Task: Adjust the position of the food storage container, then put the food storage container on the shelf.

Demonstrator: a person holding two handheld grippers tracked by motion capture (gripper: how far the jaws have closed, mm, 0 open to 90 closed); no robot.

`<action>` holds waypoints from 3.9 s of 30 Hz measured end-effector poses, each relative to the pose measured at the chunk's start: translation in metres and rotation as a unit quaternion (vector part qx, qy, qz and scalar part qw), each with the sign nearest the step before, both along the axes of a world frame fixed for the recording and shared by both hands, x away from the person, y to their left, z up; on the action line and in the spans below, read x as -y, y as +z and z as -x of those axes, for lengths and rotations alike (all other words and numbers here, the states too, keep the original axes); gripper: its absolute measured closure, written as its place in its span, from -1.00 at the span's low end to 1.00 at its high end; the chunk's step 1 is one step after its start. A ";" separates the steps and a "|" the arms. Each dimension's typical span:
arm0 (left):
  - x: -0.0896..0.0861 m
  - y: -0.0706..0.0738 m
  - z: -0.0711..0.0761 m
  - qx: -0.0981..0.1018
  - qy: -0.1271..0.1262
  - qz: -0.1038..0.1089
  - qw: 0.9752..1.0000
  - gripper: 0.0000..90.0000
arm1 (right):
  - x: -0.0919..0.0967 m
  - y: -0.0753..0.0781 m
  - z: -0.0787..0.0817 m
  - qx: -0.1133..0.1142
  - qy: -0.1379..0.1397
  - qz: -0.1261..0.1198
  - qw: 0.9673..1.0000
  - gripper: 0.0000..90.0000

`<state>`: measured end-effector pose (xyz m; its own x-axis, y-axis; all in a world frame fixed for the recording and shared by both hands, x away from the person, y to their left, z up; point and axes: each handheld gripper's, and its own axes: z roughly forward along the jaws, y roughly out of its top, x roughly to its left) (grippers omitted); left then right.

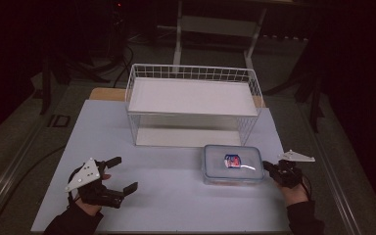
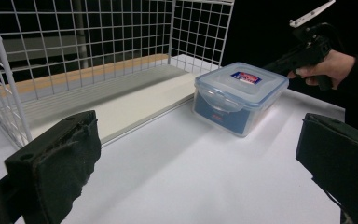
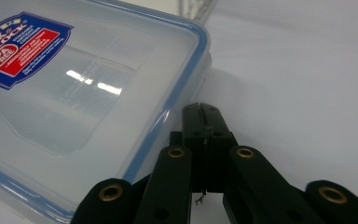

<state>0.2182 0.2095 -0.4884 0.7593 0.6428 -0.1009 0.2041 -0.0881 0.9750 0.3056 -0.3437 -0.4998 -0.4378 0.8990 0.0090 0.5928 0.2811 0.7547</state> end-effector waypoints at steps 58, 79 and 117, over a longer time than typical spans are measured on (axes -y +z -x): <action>0.000 -0.001 0.000 -0.007 -0.005 -0.002 1.000 -1.00 | -0.106 0.008 -0.005 0.011 0.128 -0.008 0.992 0.91; 0.009 0.006 0.003 -0.013 -0.018 -0.008 1.000 -1.00 | -0.092 0.047 0.035 0.123 0.208 -0.136 0.961 -0.70; 0.078 0.022 -0.092 -0.171 -0.003 -0.045 0.984 -1.00 | -0.106 0.052 0.042 0.152 0.186 -0.089 0.967 -0.77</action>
<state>0.3104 0.1313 -0.4666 0.6956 0.6559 -0.2933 0.5172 -0.1737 0.8380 0.2639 -0.2377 -0.4481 -0.7372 0.6750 -0.0307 0.2193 0.2821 0.9340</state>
